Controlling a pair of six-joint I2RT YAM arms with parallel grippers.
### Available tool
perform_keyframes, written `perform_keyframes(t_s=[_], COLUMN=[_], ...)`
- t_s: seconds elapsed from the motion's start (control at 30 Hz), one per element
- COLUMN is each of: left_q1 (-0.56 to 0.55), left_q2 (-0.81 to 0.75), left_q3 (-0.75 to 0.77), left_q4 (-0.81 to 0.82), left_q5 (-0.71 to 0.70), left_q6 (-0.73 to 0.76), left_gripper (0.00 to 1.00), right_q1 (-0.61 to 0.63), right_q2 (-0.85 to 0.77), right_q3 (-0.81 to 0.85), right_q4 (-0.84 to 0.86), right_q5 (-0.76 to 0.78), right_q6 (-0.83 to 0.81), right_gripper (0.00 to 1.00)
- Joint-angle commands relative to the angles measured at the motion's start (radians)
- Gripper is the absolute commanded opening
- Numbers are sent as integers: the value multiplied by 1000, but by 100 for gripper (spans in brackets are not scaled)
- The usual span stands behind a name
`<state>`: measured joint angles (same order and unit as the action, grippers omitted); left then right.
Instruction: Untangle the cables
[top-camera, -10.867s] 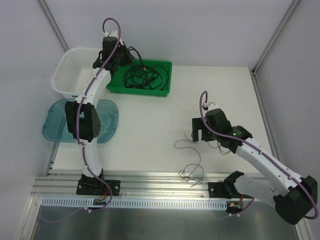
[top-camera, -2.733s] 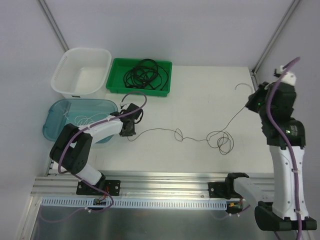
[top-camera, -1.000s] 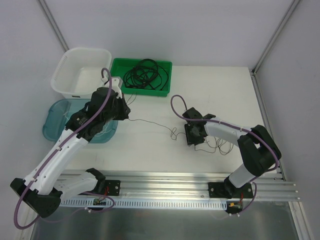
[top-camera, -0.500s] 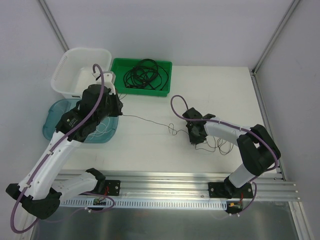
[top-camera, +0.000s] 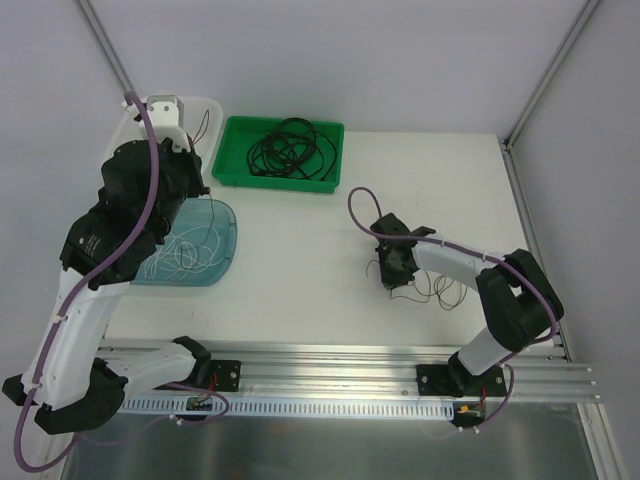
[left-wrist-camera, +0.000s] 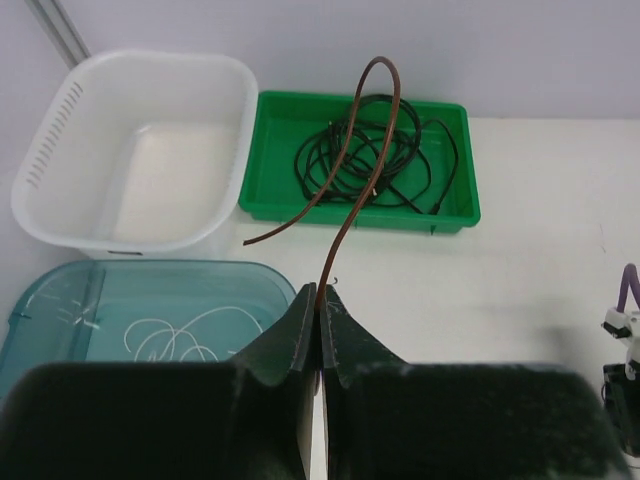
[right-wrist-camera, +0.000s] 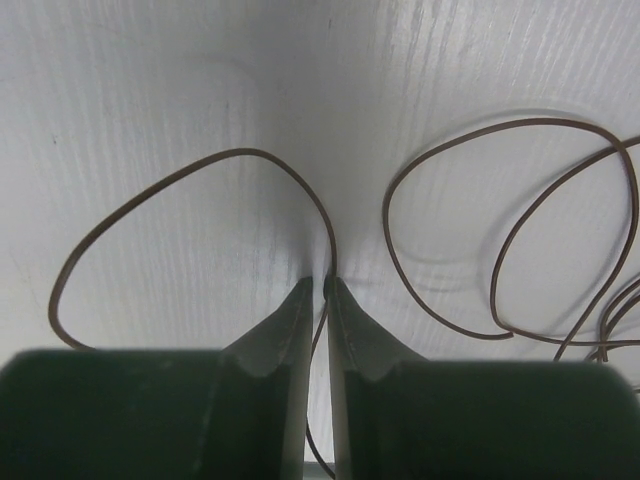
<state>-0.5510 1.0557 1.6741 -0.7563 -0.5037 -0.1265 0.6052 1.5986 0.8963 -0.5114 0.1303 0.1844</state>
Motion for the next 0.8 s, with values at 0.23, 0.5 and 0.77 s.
perform_keyframes(t_s=[0.23,0.5,0.77], left_q1=[-9,9,134], left_q2=[108,292,475], left_q3=[170,367,582], left_q4=[0,61,189], left_q5=[120,82,60], left_q6=[-13,63,148], left_gripper=[0,0,0], right_q1=[7,27,33], right_q2=[-127,-322,-506], right_q3=[-24,32,50], right_q4=[-44,-124,-191], right_q5=[-14,-41,-78], right_q6=[0,-23,-63], right_gripper=[17,46,82])
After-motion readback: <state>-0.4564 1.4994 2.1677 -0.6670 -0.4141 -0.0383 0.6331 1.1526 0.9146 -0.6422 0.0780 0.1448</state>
